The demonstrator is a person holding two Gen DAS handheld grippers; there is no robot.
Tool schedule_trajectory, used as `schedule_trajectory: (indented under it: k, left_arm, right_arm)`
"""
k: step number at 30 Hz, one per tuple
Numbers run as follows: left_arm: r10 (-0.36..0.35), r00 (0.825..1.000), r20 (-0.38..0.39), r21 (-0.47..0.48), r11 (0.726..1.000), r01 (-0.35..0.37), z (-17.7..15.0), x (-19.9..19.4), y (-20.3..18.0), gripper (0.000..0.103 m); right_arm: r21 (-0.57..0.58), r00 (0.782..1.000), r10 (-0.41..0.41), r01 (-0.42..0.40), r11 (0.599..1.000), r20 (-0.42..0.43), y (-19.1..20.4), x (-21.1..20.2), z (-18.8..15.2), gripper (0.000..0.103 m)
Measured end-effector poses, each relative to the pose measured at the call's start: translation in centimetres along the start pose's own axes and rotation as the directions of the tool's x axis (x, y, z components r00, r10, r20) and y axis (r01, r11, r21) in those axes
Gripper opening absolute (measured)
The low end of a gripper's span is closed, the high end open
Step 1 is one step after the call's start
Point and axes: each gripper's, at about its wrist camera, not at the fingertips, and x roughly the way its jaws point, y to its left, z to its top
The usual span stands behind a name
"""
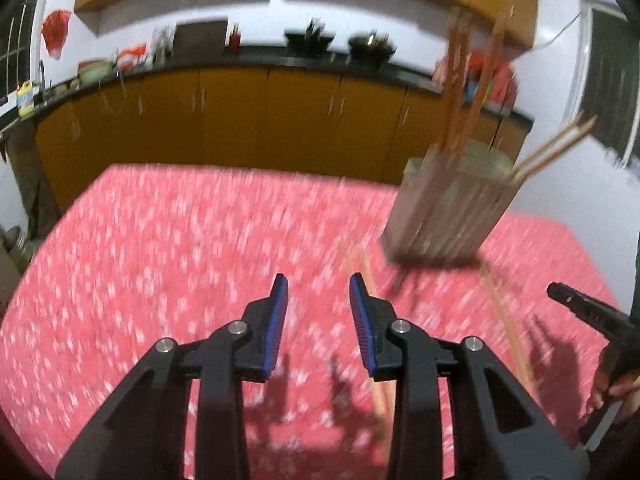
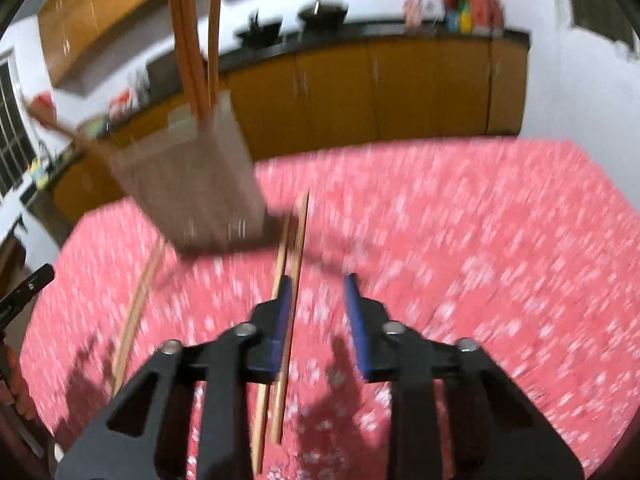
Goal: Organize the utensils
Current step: 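Move both open tools back down toward the remaining chopsticks, then close the left tool on a chopstick while the right tool grasps another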
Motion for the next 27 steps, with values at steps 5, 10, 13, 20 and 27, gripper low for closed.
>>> schedule_trajectory:
  k: [5,10,13,20,27]
  left_arm:
    - [-0.012,0.997,-0.079,-0.029,1.000,0.010,-2.9,1.9,1.2,0.033]
    - [-0.038,0.995,-0.092,-0.029,0.999,0.035,-3.9,1.9,0.9,0.033]
    - [-0.055,0.993,-0.101,-0.029,0.998,0.052,-4.0,2.0,0.4,0.033]
    - [-0.115,0.983,-0.140,-0.022,0.993,0.113,-4.8,2.6,-1.0,0.027]
    - [-0.149,0.973,-0.176,0.021,0.988,0.155,-5.5,2.7,-2.6,0.016]
  right_arm:
    - [-0.024,0.999,0.032,-0.032,0.999,-0.030,1.0,1.4,-1.4,0.019]
    - [-0.054,0.997,0.012,-0.016,0.998,-0.072,1.6,2.8,-2.0,0.017]
    - [-0.072,0.996,-0.029,0.023,0.997,-0.087,1.5,3.5,-2.6,0.008]
    - [0.005,0.992,-0.115,0.115,0.993,-0.056,-1.1,2.6,-2.0,0.007]
    - [0.007,0.992,-0.116,0.116,0.993,-0.052,-1.9,2.1,-2.0,0.007]
